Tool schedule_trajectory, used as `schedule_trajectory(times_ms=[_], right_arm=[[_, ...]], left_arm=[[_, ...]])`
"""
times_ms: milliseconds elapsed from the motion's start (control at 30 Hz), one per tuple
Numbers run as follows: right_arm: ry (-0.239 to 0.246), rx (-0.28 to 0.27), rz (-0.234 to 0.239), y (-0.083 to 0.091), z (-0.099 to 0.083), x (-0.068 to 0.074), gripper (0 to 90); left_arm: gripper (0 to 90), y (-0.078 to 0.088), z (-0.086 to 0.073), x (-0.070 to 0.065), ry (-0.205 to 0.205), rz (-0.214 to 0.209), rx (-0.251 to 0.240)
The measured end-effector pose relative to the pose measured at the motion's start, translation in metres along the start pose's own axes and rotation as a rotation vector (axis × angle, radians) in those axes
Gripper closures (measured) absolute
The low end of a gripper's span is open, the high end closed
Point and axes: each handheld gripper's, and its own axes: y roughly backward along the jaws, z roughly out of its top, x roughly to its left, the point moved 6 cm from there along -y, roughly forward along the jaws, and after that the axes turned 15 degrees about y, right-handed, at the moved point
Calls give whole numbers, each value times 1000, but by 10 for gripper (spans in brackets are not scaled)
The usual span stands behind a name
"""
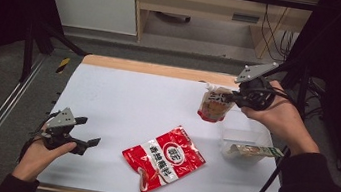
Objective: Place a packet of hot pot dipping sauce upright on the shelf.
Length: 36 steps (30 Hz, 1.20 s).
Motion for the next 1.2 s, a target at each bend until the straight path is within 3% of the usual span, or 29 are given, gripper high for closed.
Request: schedule_trajectory(times_ms=[267, 800, 1200], right_arm=[[-24, 13, -20, 11, -30, -5, 882], [-67, 29, -10, 18, -77, 5, 881], [-99, 54, -8, 14, -98, 5, 880]], left_arm=[[86, 2, -10, 12, 41, 19, -8], [86, -5, -17, 12, 34, 27, 11], [86, -5, -19, 12, 37, 21, 13]])
